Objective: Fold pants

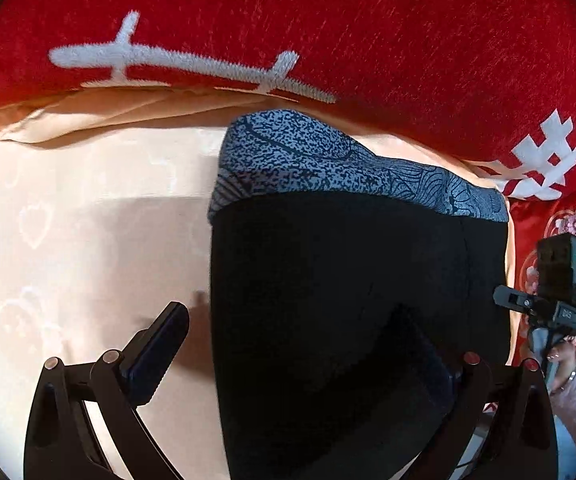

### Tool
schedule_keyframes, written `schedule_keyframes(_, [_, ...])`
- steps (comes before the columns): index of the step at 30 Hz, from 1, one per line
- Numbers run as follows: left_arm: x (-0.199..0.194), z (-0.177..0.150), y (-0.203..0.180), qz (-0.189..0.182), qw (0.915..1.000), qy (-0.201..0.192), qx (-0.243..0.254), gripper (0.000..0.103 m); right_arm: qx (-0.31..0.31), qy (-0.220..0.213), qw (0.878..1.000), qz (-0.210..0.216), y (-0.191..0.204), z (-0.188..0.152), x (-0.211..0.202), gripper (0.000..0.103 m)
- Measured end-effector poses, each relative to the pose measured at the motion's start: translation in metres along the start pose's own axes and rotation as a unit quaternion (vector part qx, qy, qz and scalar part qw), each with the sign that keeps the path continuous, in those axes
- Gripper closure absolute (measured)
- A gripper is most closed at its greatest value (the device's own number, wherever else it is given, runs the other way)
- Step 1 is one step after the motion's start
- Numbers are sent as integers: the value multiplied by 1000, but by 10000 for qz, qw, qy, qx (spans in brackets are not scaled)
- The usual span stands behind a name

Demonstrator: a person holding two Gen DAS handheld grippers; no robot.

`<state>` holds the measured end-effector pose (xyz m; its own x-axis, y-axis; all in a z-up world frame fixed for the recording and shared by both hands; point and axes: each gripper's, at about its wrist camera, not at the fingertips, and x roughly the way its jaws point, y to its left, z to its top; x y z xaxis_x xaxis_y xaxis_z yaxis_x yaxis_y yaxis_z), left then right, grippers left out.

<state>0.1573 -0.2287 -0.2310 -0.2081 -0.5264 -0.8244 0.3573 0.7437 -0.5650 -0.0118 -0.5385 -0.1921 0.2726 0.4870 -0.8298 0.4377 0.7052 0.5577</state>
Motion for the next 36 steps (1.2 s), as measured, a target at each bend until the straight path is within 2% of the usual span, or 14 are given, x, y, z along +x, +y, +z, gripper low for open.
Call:
schedule_keyframes(3, [10, 2, 7, -130, 9997, 71, -188, 0, 156, -4, 9993, 351, -9, 4, 8, 22])
schedule_keyframes(6, [13, 1, 10, -178, 9990, 170, -376, 0, 399, -36, 9978, 520, -14, 7, 9, 22])
schedule_keyframes(7, [11, 0, 8, -121, 9992, 127, -356, 2, 491, -25, 9975, 511, -14, 7, 9, 22])
schedule_keyframes(8, [8, -1, 5, -111, 9995, 41, -283, 15, 538, -11, 9975, 467, -12, 7, 10, 24])
schedule_keyframes(9, [4, -3, 0, -197, 9996, -35, -202, 24, 542, 47, 9975, 456, -9, 6, 10, 39])
schedule_keyframes(10, [-1, -5, -6, -227, 9996, -98, -146, 30, 541, 46, 9977, 406, -6, 4, 9, 47])
schedule_keyframes(11, [-4, -7, -12, -164, 9997, -154, -73, 36, 521, 19, 9978, 420, -3, 4, 7, 52])
schedule_keyframes(12, [-8, -9, -15, -133, 9997, -184, -26, 37, 500, -21, 9978, 432, 1, 3, 4, 57])
schedule_keyframes(14, [-15, -14, -21, -96, 9997, -223, -25, 40, 474, -109, 9978, 458, 8, -3, -3, 61])
schedule_keyframes(18, [-38, -26, -29, -78, 9993, -365, -3, 41, 471, -219, 9963, 683, 25, -15, -16, 65])
schedule_keyframes(21, [-59, -41, -29, -12, 9991, -427, -2, 41, 425, -134, 9957, 814, 34, -24, -25, 65])
schedule_keyframes(27, [-85, -88, -26, 235, 9986, -463, -47, 41, 280, 65, 9953, 926, 51, -61, -34, 65])
schedule_keyframes(33, [-92, -131, -4, 281, 9987, -390, -151, 41, 349, 183, 9936, 1062, 49, -105, -30, 65])
schedule_keyframes(36, [-79, -140, -1, 344, 9990, -279, -93, 41, 427, 235, 9937, 1006, 49, -122, -20, 65])
